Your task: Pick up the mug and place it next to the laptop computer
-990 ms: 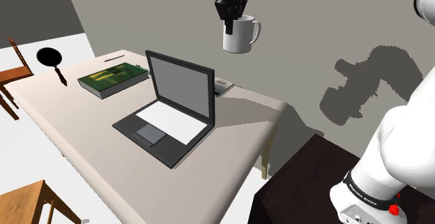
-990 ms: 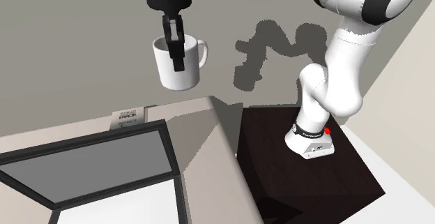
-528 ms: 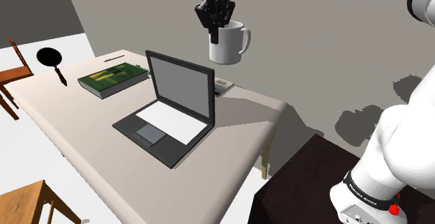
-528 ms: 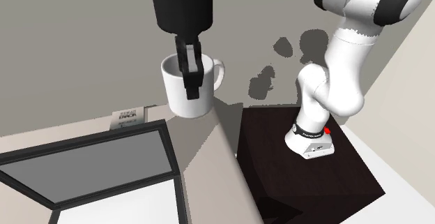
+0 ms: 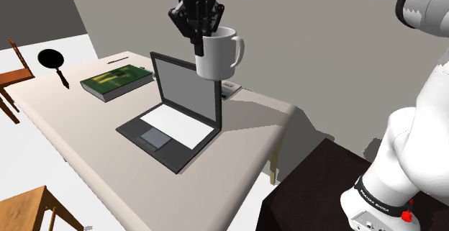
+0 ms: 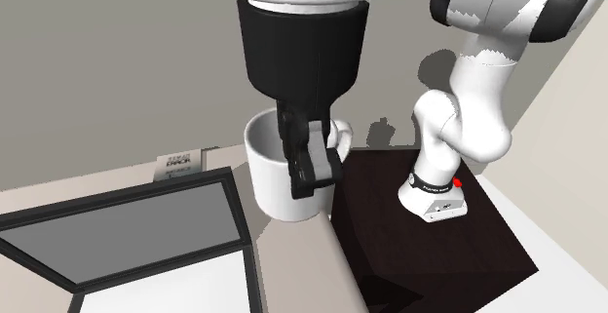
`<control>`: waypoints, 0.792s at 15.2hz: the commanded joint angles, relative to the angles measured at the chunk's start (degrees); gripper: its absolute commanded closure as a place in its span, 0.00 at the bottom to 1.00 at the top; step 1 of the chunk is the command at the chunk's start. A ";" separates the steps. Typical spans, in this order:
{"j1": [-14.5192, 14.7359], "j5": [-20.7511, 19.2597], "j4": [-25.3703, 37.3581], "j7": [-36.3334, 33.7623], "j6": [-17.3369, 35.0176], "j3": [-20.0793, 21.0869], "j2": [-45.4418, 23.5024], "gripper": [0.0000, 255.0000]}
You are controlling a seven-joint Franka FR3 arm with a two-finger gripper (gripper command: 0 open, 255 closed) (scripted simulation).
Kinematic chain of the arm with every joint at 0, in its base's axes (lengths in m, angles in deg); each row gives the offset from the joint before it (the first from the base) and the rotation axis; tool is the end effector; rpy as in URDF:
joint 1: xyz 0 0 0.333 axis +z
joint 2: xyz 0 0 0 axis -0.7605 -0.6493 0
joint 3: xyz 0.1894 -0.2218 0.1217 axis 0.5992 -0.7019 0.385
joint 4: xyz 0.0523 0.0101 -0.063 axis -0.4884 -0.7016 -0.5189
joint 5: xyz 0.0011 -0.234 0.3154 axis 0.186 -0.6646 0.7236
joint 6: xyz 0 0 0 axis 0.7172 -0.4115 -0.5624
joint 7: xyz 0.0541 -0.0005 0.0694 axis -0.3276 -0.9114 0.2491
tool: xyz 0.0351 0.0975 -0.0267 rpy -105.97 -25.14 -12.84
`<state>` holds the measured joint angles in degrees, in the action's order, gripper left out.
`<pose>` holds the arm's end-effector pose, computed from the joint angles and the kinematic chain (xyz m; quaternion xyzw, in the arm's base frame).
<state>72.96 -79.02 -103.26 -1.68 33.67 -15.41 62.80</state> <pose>0.4169 0.3582 0.7056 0.9949 0.1001 0.0089 0.0021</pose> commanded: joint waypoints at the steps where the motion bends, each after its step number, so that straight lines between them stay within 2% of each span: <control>1: 1.86 -0.75 1.60 -3.17 -0.07 1.42 -1.68 1.00; 3: 3.90 -1.81 4.54 -6.08 -0.91 2.70 -4.02 1.00; 12: 2.66 0.00 -8.54 -5.22 7.99 2.12 0.48 1.00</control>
<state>75.72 -79.10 -110.88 -7.03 40.86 -13.22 63.08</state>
